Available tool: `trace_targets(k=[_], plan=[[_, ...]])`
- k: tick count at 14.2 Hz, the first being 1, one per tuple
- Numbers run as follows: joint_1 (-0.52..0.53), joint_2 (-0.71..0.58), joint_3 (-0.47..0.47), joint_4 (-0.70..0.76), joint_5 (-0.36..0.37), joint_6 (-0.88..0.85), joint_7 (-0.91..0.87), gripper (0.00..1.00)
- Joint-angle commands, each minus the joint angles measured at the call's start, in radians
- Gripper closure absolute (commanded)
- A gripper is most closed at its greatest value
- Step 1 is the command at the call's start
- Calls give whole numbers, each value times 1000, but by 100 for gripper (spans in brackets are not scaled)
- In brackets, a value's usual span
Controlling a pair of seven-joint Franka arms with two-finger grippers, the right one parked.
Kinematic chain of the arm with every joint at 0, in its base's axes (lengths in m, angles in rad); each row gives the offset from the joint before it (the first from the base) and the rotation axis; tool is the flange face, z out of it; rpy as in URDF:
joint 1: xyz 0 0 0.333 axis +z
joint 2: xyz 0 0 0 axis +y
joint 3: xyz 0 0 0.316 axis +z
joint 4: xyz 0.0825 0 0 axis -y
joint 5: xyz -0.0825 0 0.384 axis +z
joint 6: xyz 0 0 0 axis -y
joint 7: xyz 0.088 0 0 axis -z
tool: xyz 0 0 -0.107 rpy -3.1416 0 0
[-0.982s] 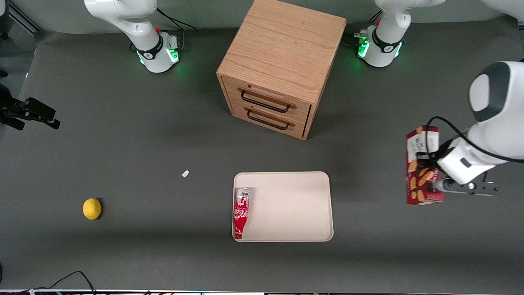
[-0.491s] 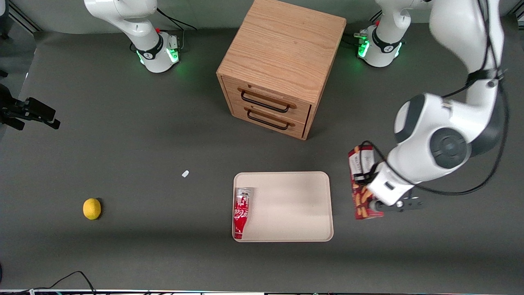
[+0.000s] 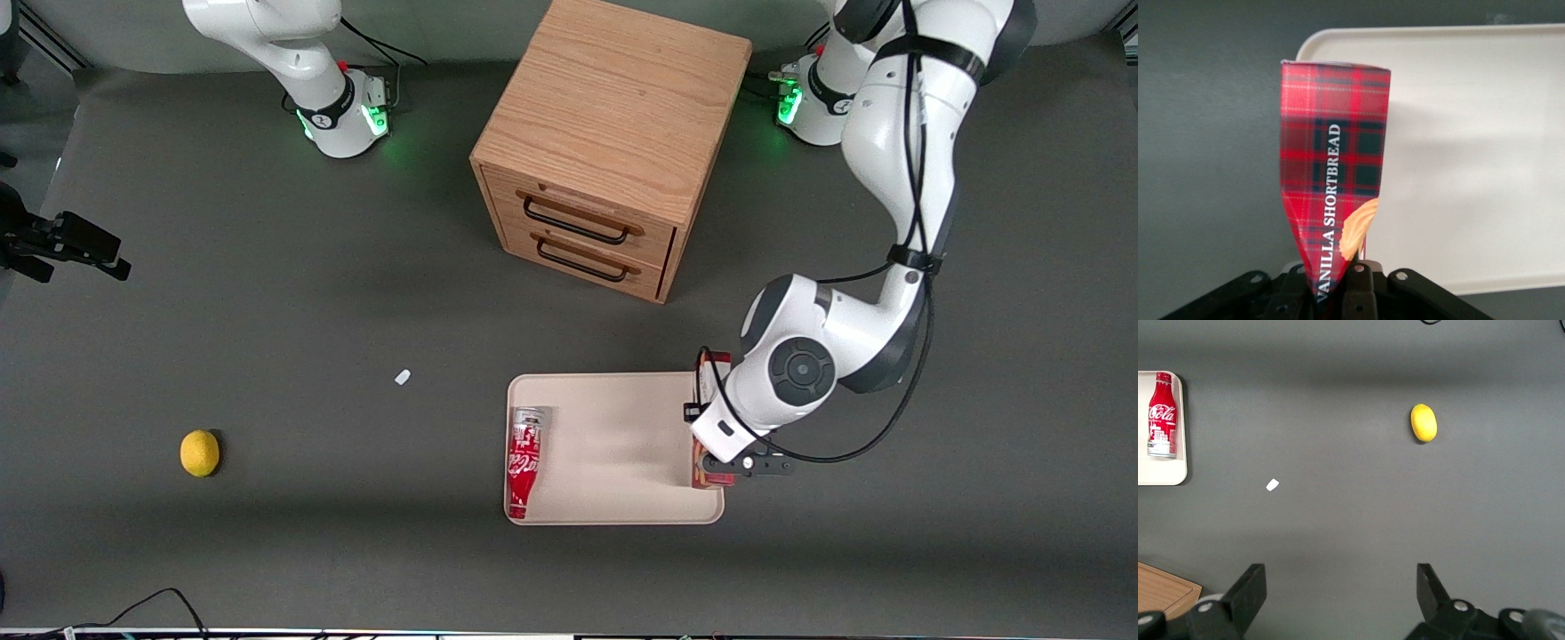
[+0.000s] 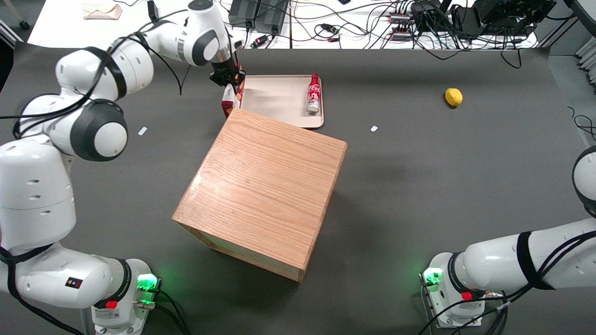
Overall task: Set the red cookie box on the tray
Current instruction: 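Lower the cookie box onto the tray beside the red can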
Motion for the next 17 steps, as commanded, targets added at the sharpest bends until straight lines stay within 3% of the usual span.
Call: trace_targets(k=[1, 10, 11, 12, 13, 17], plan=[[-31, 39, 29, 44, 16, 19, -26, 100], [-45, 68, 49, 43, 14, 66, -64, 100], [-45, 68, 49, 41, 16, 66, -67, 79], [-46, 68, 51, 38, 23, 73, -66, 7], [-53, 65, 49, 26, 45, 111, -72, 0], [-50, 54, 49, 15, 40, 145, -104, 0]])
